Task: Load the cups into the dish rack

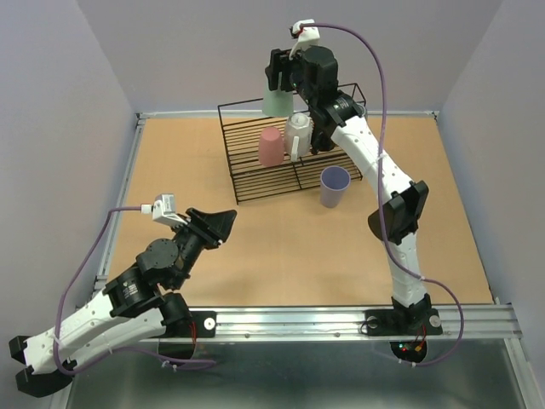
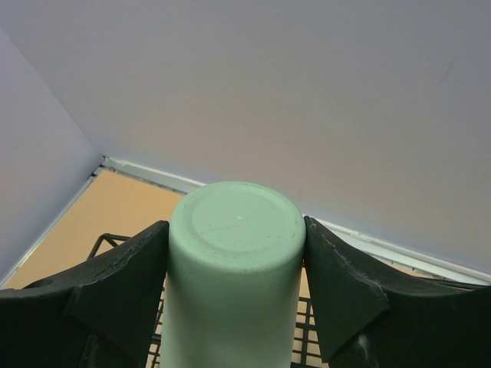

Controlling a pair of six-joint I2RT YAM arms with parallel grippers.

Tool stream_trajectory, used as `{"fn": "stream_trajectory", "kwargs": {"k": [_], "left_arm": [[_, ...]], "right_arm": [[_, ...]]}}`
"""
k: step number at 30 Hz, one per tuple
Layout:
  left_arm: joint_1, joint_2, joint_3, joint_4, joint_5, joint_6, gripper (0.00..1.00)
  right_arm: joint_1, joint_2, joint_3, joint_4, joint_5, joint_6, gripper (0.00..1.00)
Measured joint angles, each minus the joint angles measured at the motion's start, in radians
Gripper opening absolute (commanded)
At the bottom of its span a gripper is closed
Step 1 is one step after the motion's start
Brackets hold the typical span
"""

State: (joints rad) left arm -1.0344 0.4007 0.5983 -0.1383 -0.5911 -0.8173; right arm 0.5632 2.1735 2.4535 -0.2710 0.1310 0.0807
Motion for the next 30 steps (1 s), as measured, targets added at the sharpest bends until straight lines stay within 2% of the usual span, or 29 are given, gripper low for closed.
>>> {"fn": "stream_trajectory", "kwargs": {"k": [8,17,23,30], "left_arm": [[0.0,-0.064,0.0,-0.058,-0.001,0.006,0.51],[0.0,-0.17,-0.003,-0.14,-0.013,-0.005,0.51],[0.0,-0.188,-0.004,-0.172,-0.016,-0.011,0.51],[0.0,-0.202,-0.015,-0.195,-0.017,-0.011,0.51]], "right_arm": [[0.001,0.079,0.044,0.01,0.004,-0.037,0.0],[0.016,0.093,0.045,0.036,0.014,-0.049,0.0],[0.025,0.121,0.054,0.071,0.018,-0.063,0.01],[0.026,0.132,0.054,0.089,0.018,-0.065,0.2]]}}
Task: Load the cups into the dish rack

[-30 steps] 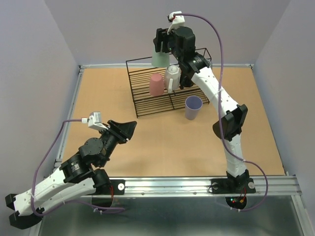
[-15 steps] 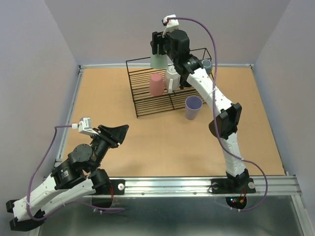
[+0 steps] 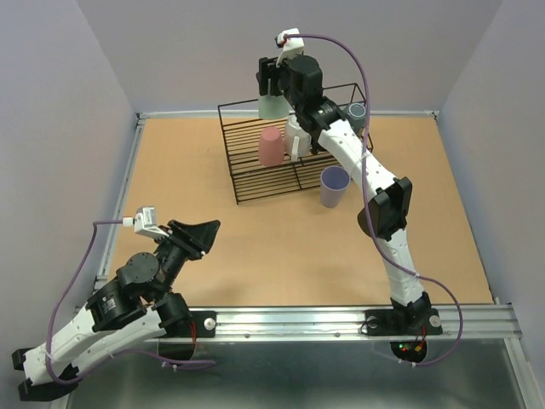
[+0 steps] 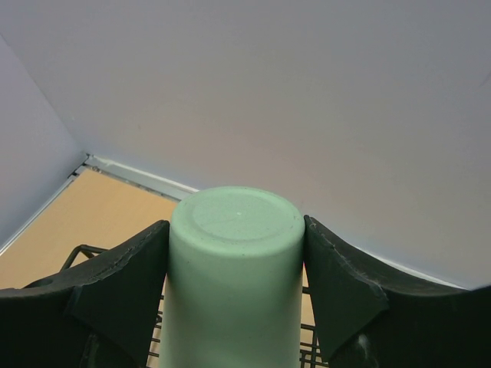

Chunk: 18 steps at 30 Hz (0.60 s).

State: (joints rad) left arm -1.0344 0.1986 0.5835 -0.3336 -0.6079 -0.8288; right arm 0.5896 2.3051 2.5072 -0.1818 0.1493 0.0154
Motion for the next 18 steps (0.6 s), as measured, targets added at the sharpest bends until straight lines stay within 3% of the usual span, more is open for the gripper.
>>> {"fn": "stream_trajectory", "kwargs": {"k": [6,18], "left_arm": [[0.0,-0.029,0.0,-0.018,-0.008,-0.002,0.51],[0.0,-0.071,0.0,-0.065,-0.023,-0.028,0.51]], "right_arm": [[0.001,0.01,0.0,0.018,0.0,0.0,0.32],[0.005,0.031,0.0,0.043,0.015,0.008,0.37]]}}
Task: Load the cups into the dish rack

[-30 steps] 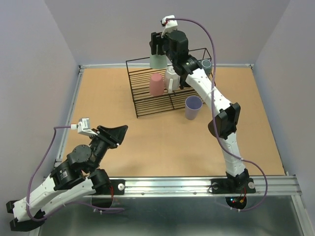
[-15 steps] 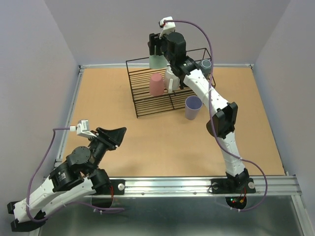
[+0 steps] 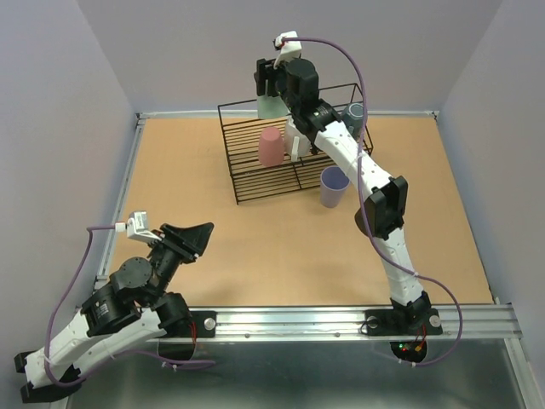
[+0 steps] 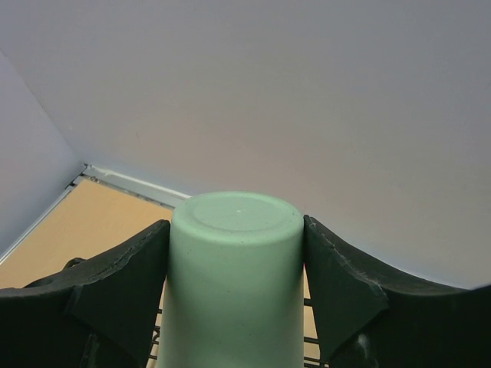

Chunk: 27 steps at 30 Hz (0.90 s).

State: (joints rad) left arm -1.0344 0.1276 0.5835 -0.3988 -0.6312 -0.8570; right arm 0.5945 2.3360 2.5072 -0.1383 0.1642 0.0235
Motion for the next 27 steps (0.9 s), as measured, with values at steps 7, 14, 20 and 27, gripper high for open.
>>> {"fn": "stream_trajectory", "kwargs": {"k": [7,14,20,27], "left_arm": [[0.0,-0.014,0.0,-0.019,-0.006,-0.01,0.51],[0.0,-0.014,0.0,-0.026,-0.01,-0.013,0.51],[0.0,-0.015,0.0,-0.027,-0.01,-0.015,0.51],[0.0,-0.027,0.0,-0.041,-0.013,-0.018,0.51]], "right_arm": [[0.005,0.002,-0.002,0.01,0.01,0.0,0.4],[0.007,0.002,-0.004,0.014,0.015,0.003,0.57],[0.008,0.002,-0.019,0.035,0.019,0.007,0.65],[0.009,0.002,-0.027,0.029,0.021,0.02,0.81]]}}
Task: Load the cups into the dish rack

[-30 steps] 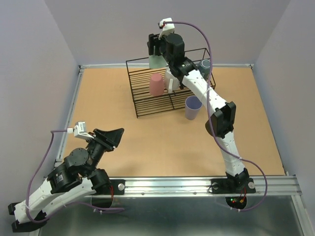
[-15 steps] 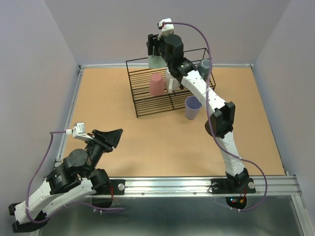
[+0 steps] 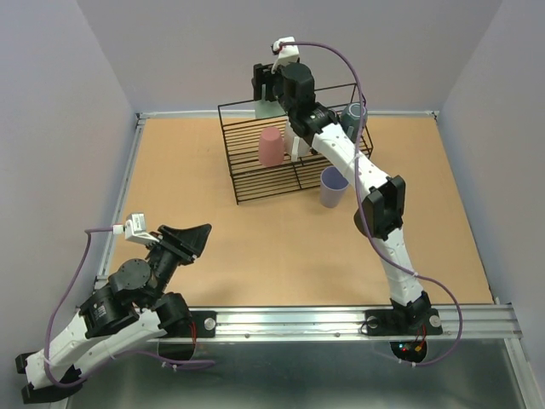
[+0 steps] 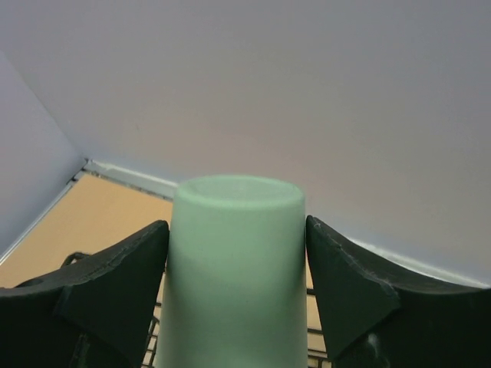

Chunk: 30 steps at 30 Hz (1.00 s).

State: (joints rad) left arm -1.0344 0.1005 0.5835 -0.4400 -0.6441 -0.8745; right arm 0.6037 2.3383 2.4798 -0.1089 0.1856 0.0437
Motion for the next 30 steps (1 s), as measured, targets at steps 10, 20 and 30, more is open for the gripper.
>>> {"fn": "stream_trajectory", "kwargs": {"k": [10,20,30], "left_arm": [[0.0,-0.001,0.0,-0.008,-0.001,-0.006,0.51],[0.0,-0.013,0.0,-0.015,-0.005,-0.007,0.51],[0.0,-0.013,0.0,-0.015,-0.005,-0.007,0.51]], "right_arm": [[0.02,0.043,-0.026,-0.04,0.003,0.021,0.86],[0.021,0.04,-0.043,-0.041,0.01,0.027,0.92],[0.021,0.017,-0.092,-0.045,0.025,0.031,1.0]]}}
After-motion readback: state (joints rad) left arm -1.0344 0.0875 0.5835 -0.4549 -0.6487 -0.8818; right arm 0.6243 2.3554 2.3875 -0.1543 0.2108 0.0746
